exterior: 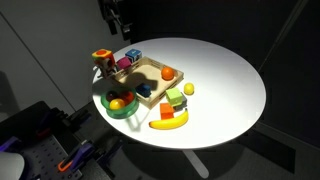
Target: Put the blue block on top of the orange block
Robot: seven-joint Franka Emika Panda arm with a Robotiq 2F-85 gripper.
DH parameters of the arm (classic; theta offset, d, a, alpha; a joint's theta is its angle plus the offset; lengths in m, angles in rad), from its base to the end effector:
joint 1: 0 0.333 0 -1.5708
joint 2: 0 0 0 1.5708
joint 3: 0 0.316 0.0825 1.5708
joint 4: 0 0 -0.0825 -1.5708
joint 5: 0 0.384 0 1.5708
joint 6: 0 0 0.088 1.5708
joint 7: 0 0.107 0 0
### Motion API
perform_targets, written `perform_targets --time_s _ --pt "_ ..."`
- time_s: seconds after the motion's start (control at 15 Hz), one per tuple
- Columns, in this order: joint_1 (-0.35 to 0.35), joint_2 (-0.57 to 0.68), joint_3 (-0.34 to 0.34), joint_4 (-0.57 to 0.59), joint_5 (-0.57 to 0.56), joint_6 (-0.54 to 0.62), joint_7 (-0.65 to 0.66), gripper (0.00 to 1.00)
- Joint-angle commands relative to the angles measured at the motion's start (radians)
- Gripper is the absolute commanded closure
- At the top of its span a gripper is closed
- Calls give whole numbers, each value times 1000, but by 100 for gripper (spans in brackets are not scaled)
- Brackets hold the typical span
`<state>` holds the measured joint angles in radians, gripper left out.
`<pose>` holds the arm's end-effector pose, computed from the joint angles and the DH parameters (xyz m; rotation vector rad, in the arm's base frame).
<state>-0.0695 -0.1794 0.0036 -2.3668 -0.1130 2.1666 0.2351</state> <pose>0.4704 -0.0355 0.3953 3.0253 -0.3596 -0.0196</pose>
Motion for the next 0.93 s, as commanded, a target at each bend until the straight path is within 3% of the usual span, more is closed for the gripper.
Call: perform_targets --time_s 0.0,0.33,0.87 --pt "5 0 -5 1 -1 -2 0 0" --pt "5 0 -5 1 -1 -2 0 0" --pt "2 152 -24 75 -10 2 -39 0"
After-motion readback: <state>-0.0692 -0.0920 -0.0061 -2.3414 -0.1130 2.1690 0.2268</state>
